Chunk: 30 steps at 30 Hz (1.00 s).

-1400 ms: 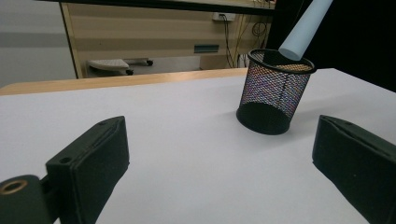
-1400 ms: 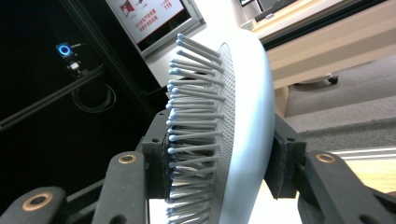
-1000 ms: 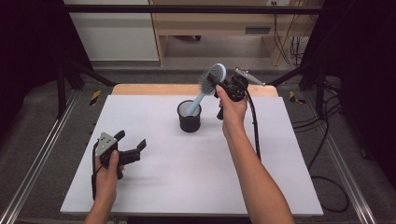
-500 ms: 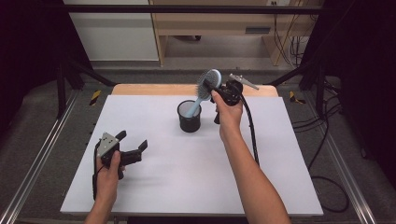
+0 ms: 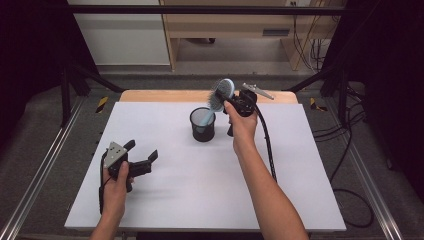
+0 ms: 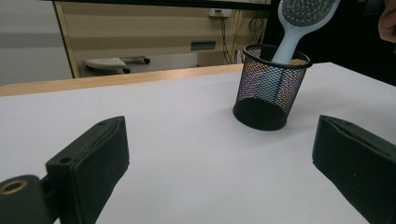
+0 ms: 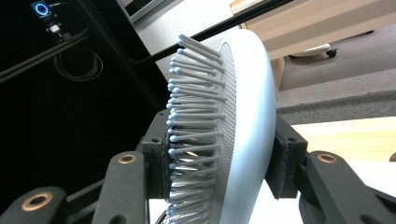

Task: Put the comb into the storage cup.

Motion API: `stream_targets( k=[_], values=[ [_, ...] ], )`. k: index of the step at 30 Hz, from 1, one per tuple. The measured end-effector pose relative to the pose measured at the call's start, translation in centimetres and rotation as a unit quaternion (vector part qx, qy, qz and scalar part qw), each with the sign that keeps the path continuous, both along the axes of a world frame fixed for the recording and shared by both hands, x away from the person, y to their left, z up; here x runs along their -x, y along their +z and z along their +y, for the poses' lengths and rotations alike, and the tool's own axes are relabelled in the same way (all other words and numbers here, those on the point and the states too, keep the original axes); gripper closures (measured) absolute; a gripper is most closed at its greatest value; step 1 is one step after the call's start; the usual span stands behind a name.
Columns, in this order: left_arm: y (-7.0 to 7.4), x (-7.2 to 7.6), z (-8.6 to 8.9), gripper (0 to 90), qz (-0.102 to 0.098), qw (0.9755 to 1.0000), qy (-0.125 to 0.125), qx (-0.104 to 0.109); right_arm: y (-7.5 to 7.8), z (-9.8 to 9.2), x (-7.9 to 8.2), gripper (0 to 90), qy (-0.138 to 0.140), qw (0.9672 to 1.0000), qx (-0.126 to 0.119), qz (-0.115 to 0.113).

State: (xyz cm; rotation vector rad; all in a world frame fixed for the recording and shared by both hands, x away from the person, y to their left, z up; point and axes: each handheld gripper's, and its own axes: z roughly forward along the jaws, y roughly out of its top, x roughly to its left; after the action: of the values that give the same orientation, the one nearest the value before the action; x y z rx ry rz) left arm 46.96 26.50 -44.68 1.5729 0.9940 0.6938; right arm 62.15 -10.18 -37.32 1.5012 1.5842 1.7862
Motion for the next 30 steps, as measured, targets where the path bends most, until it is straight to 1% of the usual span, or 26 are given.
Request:
stream_targets(
  k=[11, 17, 30],
  values=[
    [0.0, -0.01, 0.04, 3.8, 0.001, 1.0, 0.002, 0.001, -0.3, 0.11, 0.04, 51.3, 0.001, 1.0, 0.002, 0.002],
    [0.0, -0.02, 0.02, 3.7, 0.0, 1.0, 0.002, 0.002, -0.44, 0.2, 0.12, 51.2, 0.004, 0.9999, 0.009, 0.003],
    [-0.01, -0.04, 0.04, 3.8, 0.001, 1.0, 0.001, 0.001, -0.95, 0.78, 0.06, 51.2, 0.009, 0.9999, 0.011, 0.005]
  ],
)
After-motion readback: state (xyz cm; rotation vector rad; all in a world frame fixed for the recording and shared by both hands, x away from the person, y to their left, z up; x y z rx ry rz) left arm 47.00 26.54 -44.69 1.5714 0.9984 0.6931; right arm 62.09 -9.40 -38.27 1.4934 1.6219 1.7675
